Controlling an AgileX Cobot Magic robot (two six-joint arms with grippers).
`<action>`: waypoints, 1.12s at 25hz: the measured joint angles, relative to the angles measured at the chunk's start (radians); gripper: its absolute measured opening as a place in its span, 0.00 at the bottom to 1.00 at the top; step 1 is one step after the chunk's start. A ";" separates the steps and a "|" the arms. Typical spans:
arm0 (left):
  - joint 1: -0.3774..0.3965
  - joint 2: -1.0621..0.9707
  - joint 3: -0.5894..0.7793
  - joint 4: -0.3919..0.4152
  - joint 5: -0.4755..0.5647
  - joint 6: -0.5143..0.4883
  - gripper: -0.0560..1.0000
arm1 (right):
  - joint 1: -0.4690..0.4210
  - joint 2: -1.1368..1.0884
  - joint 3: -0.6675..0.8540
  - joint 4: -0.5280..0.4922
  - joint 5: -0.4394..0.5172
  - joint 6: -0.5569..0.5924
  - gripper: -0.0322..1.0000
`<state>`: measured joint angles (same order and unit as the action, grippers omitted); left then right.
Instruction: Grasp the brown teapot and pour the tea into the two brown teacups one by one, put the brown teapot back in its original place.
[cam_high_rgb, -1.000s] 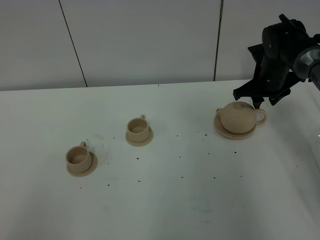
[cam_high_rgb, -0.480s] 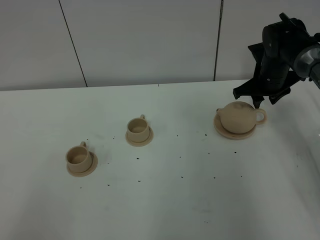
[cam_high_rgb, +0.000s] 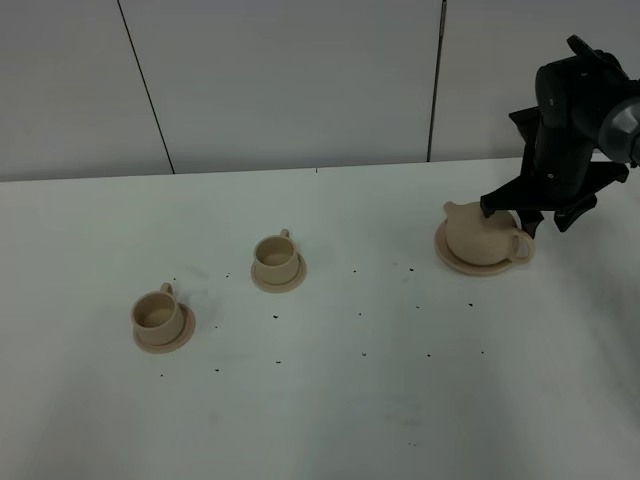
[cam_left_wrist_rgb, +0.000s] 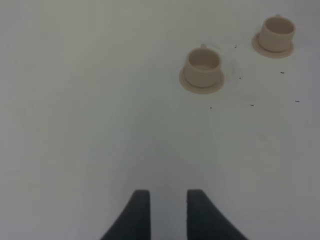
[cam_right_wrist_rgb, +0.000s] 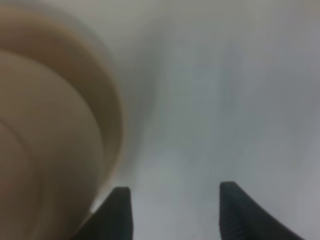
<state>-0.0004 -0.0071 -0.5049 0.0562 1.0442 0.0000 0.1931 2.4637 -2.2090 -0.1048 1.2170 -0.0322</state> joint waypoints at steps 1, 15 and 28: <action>0.000 0.000 0.000 0.000 0.000 0.000 0.29 | 0.000 -0.001 0.005 0.000 0.000 0.000 0.41; 0.000 0.000 0.000 0.000 0.000 0.000 0.29 | 0.003 -0.071 0.014 0.043 0.002 -0.003 0.41; 0.000 0.000 0.000 0.000 0.000 0.000 0.29 | 0.003 -0.180 0.016 0.147 0.004 -0.409 0.36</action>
<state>-0.0004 -0.0071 -0.5049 0.0562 1.0442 0.0000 0.1962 2.2839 -2.1933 0.0418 1.2214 -0.4411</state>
